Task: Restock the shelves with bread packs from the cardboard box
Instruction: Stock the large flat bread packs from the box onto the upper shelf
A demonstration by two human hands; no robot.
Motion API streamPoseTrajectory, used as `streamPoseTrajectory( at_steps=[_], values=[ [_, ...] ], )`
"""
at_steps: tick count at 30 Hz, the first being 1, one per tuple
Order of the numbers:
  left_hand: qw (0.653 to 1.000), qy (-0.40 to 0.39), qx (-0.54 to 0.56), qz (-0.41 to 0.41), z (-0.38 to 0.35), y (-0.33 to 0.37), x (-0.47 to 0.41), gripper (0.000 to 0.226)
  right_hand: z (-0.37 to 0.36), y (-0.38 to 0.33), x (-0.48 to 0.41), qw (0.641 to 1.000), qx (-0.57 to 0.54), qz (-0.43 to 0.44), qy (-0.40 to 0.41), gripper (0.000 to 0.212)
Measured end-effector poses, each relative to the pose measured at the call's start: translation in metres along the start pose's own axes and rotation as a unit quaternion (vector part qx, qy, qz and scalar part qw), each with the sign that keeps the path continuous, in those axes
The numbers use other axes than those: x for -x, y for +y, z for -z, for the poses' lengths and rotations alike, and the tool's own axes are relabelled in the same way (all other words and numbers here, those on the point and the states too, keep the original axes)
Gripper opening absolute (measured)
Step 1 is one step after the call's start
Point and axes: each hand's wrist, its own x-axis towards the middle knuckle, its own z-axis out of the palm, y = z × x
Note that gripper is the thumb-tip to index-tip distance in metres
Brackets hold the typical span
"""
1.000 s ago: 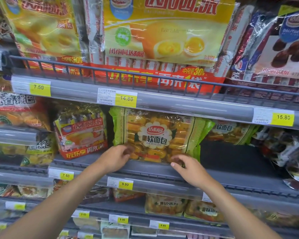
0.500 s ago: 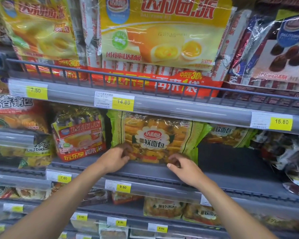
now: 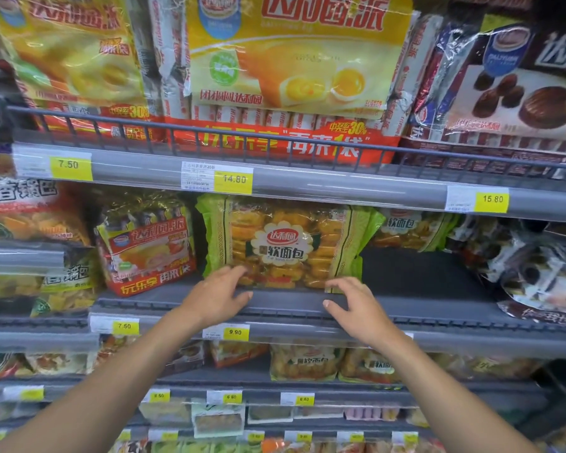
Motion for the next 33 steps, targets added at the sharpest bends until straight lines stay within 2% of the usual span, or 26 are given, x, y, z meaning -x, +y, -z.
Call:
streamPoseTrajectory(
  at_steps=[6,11,19,22,26,30,33],
  values=[
    [0.989,0.098,-0.037,-0.107,-0.022,0.039,0.011,0.061,0.016,0.020,0.052,0.997,0.045,-0.025,0.057,0.057],
    [0.978,0.100,-0.048,-0.177,-0.054,0.091,0.015,0.070,0.035,0.058,0.106,0.993,0.058,-0.065,0.078,0.061],
    [0.957,0.030,-0.039,-0.287,-0.144,0.219,0.033,0.069,0.064,0.146,0.238,0.978,0.052,-0.158,0.123,0.059],
    [0.942,-0.004,-0.042,-0.334,-0.185,0.276,0.050,0.072,0.068,0.192,0.303,0.968,0.038,-0.202,0.141,0.066],
    [0.924,-0.053,-0.023,-0.377,-0.246,0.354,0.083,0.075,0.067,0.257,0.396,0.951,0.012,-0.275,0.138,0.068],
    [0.893,-0.100,-0.003,-0.440,-0.313,0.419,0.116,0.073,0.058,0.313,0.484,0.932,0.007,-0.342,0.118,0.072],
    [0.881,-0.150,-0.011,-0.449,-0.371,0.450,0.141,0.071,0.043,0.346,0.545,0.910,-0.006,-0.402,0.097,0.063]
  ],
)
